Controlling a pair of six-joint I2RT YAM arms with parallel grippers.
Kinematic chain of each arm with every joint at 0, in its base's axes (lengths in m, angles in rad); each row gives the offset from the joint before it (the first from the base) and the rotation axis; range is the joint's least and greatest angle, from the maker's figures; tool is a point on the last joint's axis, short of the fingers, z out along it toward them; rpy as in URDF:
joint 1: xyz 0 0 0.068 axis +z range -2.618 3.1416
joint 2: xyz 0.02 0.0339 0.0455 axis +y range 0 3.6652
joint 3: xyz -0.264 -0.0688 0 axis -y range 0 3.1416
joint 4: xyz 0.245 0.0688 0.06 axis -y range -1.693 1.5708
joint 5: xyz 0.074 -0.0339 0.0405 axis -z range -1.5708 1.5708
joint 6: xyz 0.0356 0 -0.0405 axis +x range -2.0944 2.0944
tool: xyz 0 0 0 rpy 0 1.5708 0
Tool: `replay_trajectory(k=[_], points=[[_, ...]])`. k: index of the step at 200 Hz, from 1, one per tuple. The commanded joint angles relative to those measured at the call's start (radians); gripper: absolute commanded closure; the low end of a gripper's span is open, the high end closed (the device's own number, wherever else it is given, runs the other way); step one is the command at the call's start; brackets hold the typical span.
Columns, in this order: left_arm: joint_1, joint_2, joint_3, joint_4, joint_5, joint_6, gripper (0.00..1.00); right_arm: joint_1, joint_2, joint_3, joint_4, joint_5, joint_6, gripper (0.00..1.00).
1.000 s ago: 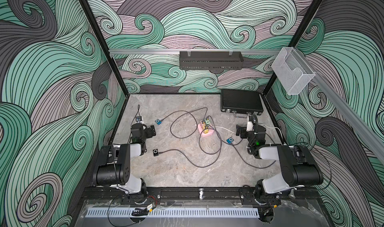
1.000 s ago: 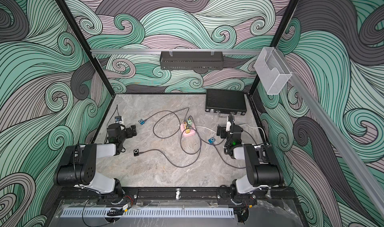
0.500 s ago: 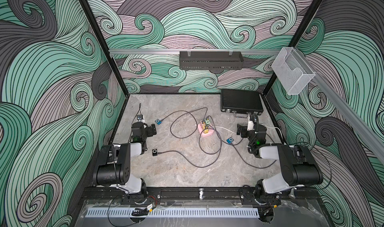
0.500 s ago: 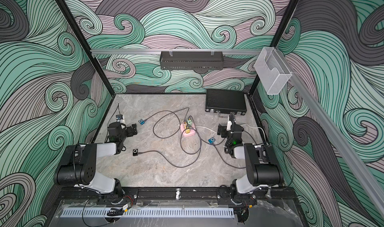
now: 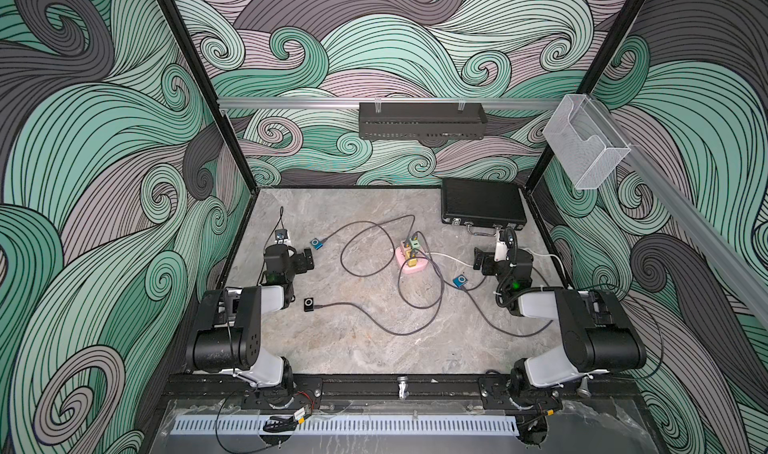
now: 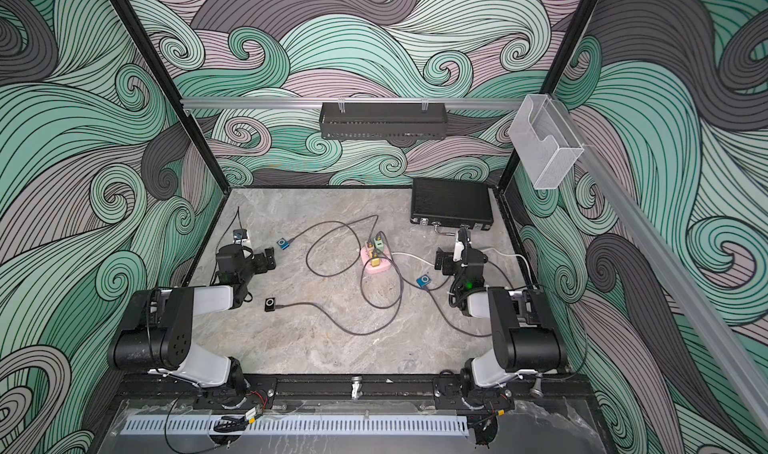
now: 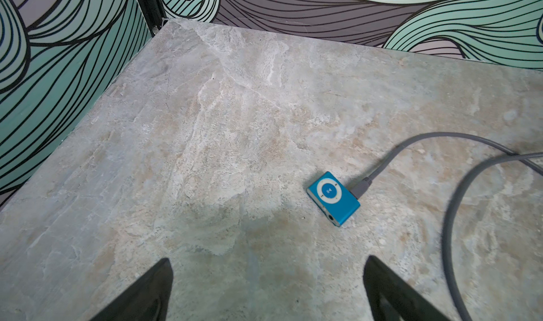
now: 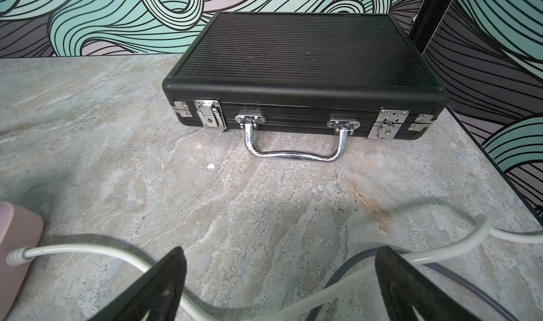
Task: Charge mp3
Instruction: Reset both arms
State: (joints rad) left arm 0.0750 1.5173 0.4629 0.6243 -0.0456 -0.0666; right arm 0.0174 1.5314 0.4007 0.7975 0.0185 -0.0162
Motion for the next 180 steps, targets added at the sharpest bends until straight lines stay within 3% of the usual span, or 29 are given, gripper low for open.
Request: replay_trajectory(k=[1, 180], points=[[-0.007, 0.007, 0.026, 0.005, -0.011, 0.014, 0.01, -0.002, 0.002, 0.016, 0.014, -0.007, -0.019, 0.01], [-0.006, 0.006, 0.025, 0.006, -0.011, 0.014, 0.01, -0.004, 0.002, 0.016, 0.012, -0.012, -0.016, 0.01]])
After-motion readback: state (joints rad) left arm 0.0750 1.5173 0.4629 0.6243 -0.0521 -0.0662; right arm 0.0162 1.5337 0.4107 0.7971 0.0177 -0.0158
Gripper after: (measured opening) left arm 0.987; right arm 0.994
